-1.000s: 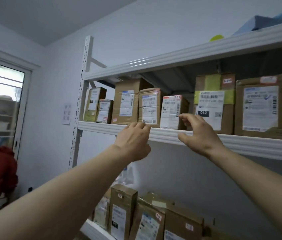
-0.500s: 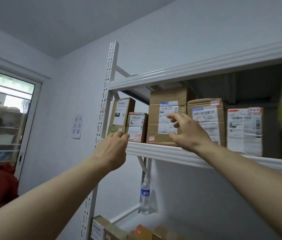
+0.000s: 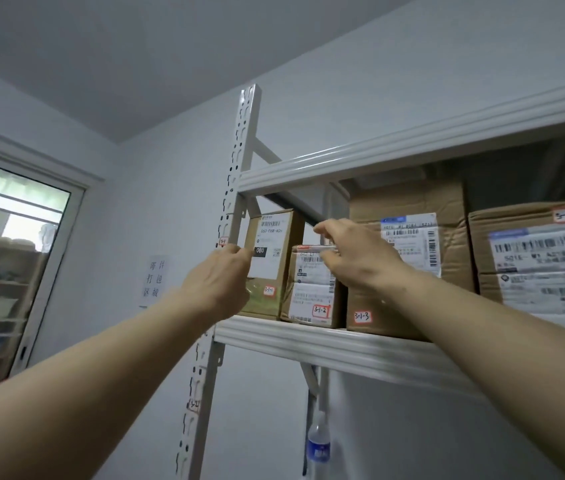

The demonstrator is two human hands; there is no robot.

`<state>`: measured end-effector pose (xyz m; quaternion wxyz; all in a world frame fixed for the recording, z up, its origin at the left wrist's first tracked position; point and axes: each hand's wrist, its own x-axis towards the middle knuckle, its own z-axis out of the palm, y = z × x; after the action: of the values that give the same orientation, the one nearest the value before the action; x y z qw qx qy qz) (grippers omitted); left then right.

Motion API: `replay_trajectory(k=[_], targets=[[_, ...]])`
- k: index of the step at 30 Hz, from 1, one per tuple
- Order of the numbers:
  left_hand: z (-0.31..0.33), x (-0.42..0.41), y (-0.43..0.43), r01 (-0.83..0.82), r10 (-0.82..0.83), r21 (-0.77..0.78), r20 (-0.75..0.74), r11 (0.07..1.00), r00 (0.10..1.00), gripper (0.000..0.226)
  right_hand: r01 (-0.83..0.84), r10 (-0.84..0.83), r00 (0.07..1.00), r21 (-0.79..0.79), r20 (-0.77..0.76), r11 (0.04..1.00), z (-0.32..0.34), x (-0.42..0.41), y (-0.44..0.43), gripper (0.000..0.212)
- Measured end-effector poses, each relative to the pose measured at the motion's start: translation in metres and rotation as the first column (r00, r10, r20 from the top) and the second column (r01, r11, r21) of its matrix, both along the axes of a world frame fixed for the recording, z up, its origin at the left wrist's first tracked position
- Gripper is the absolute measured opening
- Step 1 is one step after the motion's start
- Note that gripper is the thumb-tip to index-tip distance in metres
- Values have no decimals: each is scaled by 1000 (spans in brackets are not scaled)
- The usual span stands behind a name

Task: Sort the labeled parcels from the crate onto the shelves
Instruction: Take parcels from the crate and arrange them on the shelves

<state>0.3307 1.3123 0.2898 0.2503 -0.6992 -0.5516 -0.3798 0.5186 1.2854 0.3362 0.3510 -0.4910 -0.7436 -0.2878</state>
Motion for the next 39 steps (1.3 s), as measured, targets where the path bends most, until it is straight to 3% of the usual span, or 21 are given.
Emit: replay_trajectory(k=[4,13,22,26,31,39], targets=[[20,-15,39,52,-52,6,-14,999,999,53,91,-90,996,45,-12,995,15,-25,26,41],[38,-74,100,160,-157,63,-37,985,987,52,268,-264,947,-7,-185,963,56,-78,82,47],[40,-102,124,212,-210,65,-26,975,977,57,411,-420,892,-85,-167,908,68,-93,113,62],[47,-98,128,245,-243,88,-27,966,970,58,381,-392,906,-98,-160,919,68,-86,117,63],[56,-88,133,289,-289,99,-11,952,957,50,192,-220,934,-122,-282,974,68,-81,116,67],[91,-58,133,433,-436,115,0,894,900,69,-1,-46,929,-124,-368,992,70,-77,106,53]])
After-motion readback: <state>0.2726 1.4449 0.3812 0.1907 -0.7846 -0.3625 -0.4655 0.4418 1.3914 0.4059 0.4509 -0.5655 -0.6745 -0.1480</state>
